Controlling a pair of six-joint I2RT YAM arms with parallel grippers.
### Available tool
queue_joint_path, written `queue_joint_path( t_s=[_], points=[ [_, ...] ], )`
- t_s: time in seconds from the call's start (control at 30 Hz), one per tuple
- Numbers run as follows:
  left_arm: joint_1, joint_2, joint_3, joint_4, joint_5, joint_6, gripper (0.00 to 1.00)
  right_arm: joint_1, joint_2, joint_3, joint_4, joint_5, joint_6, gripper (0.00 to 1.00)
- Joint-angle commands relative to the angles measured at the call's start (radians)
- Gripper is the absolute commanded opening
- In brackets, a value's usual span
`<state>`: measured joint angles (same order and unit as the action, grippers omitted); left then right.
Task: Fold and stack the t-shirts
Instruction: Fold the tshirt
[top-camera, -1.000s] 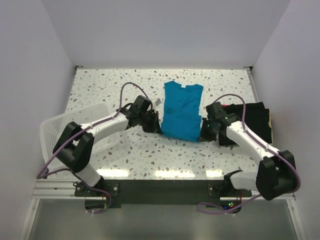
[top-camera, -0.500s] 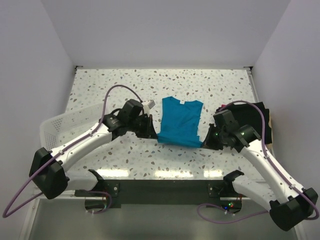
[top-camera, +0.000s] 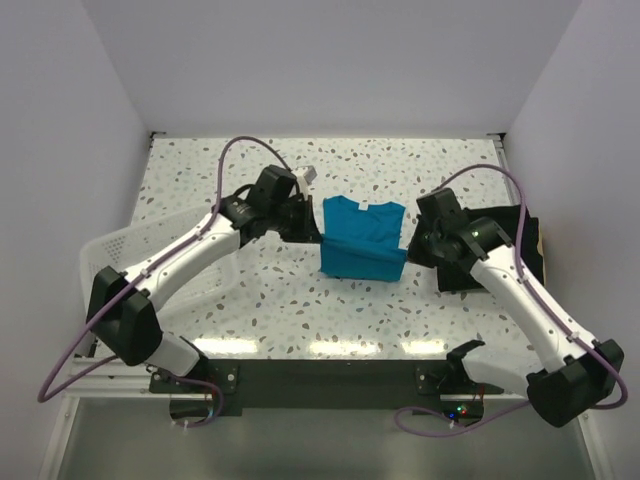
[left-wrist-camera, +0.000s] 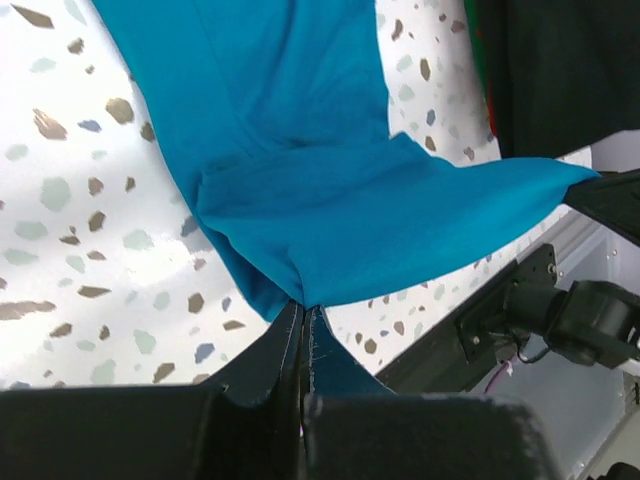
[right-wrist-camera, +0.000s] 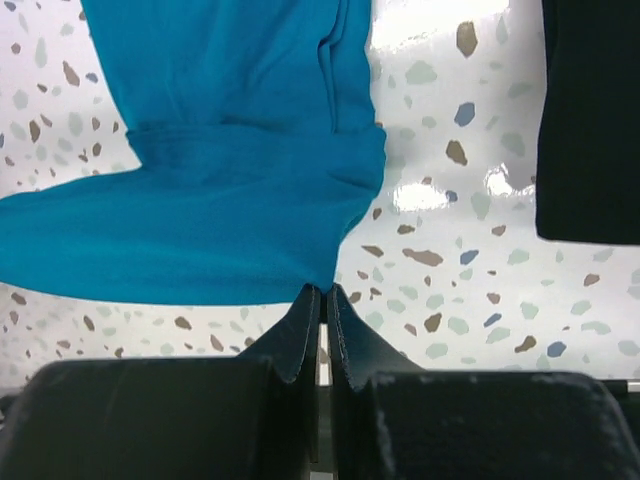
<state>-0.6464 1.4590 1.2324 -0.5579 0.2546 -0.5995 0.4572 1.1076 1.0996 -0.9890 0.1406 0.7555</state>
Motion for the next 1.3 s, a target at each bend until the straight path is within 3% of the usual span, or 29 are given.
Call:
queue_joint_path(
  t_s=[0.0,0.47,1.2,1.27],
  points=[
    [0.059,0.061,0.078,0.012,-0.008,0.053,0.0,-0.011,0.05,0.072,0.042,0.126,-0.034,0.0],
    [0.171,0.362,0.295,0.073,0.068,0.095,0.0,-0.152,0.375,0.224,0.211,0.08,-0.153,0.0],
    [0.251,0.718,0.63,0.108,0.052,0.124,0.0,-0.204,0.716,0.486,0.22,0.074,-0.2,0.0],
    [0.255,0.756,0.667,0.119,0.055,0.127,0.06,-0.207,0.742,0.502,0.22,0.077,-0.205,0.0]
  ],
)
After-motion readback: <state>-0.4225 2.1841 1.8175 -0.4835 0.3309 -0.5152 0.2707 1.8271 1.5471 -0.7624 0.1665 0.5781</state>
